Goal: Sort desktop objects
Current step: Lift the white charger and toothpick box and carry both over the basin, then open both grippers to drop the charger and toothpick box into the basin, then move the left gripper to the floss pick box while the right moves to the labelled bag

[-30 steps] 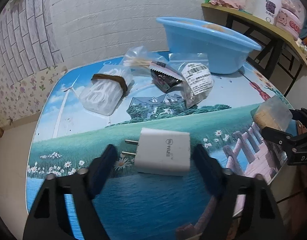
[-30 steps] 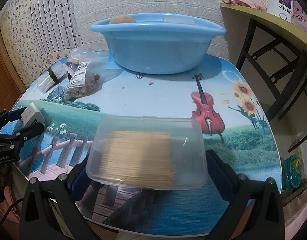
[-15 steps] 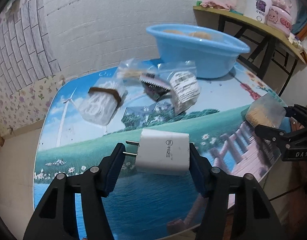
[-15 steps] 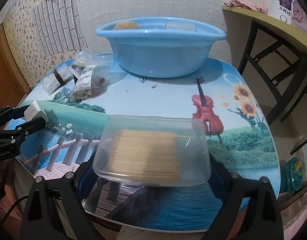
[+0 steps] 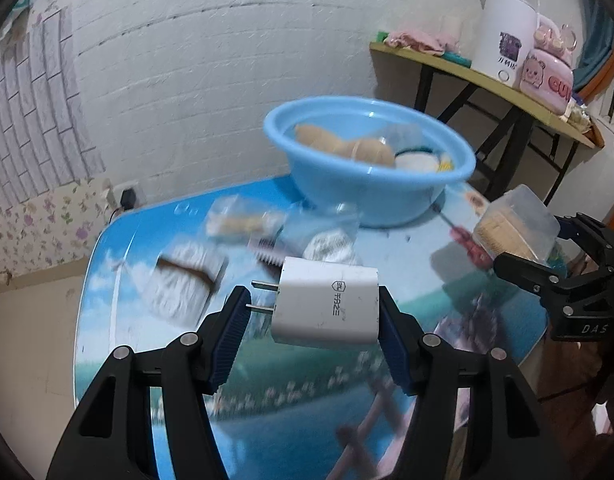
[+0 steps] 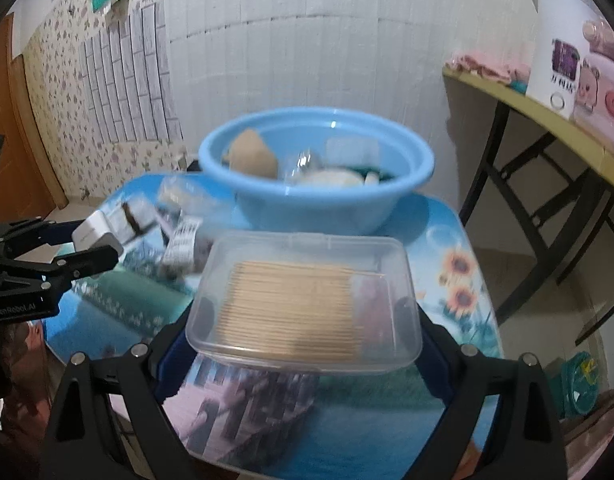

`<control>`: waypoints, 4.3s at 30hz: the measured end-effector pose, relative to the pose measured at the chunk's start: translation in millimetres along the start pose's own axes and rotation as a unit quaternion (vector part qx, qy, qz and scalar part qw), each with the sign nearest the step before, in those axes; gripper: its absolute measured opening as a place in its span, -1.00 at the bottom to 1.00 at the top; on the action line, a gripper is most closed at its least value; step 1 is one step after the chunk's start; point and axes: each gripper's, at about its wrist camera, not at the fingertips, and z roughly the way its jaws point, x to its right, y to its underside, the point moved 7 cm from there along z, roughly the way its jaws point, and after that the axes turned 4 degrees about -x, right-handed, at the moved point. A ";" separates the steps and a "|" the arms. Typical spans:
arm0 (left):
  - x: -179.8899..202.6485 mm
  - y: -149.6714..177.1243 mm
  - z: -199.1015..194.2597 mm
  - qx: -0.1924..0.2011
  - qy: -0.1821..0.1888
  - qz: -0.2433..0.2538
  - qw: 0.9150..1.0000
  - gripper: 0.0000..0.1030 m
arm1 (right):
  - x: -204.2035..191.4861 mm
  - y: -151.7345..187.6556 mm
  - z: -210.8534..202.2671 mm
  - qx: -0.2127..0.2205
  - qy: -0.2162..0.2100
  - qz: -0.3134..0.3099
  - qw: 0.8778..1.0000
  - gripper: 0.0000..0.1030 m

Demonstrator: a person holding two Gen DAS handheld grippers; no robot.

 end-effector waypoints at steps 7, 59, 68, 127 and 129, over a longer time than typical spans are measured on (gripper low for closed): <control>15.1 -44.6 11.3 0.009 0.010 0.034 0.999 0.18 | 10.7 -36.5 3.5 0.032 0.000 -0.002 0.999 0.82; -39.6 -91.5 50.0 -0.016 -0.025 -0.011 0.999 0.76 | 28.1 -84.8 53.9 0.008 -0.015 0.071 0.997 1.00; -55.5 -69.0 33.3 -0.021 -0.042 -0.023 0.999 0.76 | 23.2 -73.6 41.4 0.000 -0.012 0.065 0.998 1.00; -138.0 28.0 74.7 -0.108 -0.061 -0.039 0.991 0.77 | -96.6 -11.6 94.9 -0.135 -0.072 -0.002 0.988 0.69; -134.3 24.7 78.9 -0.108 -0.055 -0.028 0.992 0.77 | -98.2 -12.7 101.0 -0.139 -0.072 0.000 0.988 0.69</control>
